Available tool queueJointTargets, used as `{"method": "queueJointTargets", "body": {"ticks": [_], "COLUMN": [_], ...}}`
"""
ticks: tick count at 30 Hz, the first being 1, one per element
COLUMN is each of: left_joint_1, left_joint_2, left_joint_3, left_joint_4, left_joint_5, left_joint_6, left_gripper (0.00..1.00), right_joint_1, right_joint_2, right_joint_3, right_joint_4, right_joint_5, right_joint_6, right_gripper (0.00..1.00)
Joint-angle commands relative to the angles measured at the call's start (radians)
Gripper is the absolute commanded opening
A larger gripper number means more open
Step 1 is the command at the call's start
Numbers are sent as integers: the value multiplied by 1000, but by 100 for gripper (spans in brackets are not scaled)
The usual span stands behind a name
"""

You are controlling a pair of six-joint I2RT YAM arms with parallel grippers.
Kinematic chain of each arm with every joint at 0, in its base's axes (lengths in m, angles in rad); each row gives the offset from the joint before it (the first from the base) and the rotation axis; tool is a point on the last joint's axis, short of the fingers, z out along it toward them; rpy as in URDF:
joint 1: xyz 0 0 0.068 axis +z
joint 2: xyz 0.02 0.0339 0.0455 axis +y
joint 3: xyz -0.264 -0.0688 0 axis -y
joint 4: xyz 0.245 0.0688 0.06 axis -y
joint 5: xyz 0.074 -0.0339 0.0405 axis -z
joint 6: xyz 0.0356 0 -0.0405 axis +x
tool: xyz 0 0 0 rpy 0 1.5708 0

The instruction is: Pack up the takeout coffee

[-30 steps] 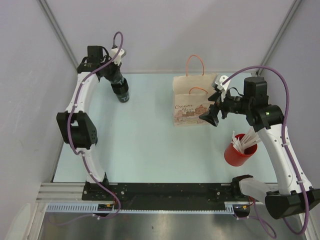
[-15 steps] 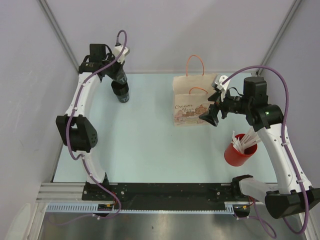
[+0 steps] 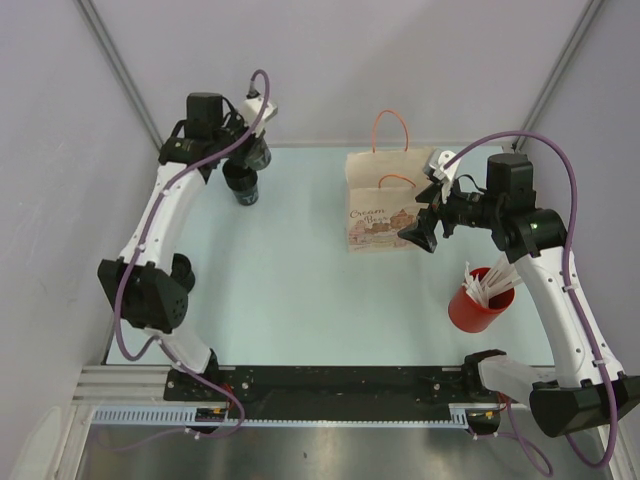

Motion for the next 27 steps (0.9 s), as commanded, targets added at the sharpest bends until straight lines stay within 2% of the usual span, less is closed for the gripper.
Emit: {"method": "queueJointTargets", "body": {"ticks": [1,7,18,27], "left_joint_1": [-74,-191,-353,-488], "left_joint_2": [-118,-218,-379,-394], "left_joint_3": [-126,-323,-674,-785], "left_joint_4": [48,66,204,267], "left_joint_5": [8,23,67,87], "left_joint_6": [29,32,-2,-2], "left_gripper": [0,0,0,0], "right_joint_1": [-2,-2,-11,-85], "right_joint_2": [-1,-2,-15,-45], "right_joint_3": [3,2,3,2], "right_joint_4": [9,9,23,35], "right_joint_5": [-17,-9,55,68], "right_joint_6": [-1,-1,-5,5], "right_gripper": [100,100,100,100]}}
